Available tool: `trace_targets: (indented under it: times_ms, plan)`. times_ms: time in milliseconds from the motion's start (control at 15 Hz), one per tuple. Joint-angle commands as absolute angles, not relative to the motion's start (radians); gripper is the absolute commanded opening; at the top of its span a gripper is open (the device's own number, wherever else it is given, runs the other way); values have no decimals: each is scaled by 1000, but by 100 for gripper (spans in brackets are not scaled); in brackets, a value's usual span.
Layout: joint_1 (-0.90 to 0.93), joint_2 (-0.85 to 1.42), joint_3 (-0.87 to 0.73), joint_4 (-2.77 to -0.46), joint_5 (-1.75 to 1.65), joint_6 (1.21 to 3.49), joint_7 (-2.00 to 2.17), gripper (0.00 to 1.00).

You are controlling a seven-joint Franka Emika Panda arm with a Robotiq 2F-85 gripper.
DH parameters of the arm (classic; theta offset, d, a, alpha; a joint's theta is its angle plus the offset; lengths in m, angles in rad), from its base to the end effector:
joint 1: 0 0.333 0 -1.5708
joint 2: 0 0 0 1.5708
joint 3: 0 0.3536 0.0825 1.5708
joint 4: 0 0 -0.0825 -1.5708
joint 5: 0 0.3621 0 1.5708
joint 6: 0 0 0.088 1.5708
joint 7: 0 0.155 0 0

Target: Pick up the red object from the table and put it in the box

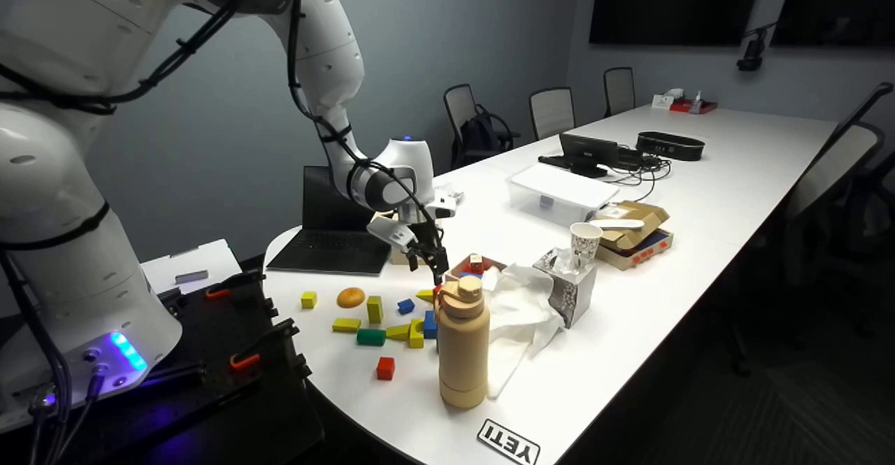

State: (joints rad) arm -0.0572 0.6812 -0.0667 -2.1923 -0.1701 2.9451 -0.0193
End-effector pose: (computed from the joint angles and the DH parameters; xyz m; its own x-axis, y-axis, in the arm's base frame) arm 0.5571 -0.0621 0.0803 0.9950 0.0799 0.0602 0.0745 -0.9934 0.0875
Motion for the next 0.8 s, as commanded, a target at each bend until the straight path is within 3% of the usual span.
trace_targets:
  times_ms: [0,600,667,733]
  plan:
    - [-111,722,-32,-2146,-145,2961,-92,100]
    - [-222,835,48,-2025,-142,2934,-201,100]
    - [-226,839,52,-2016,-143,2933,-204,75]
    - [-230,840,57,-2012,-145,2931,-212,72]
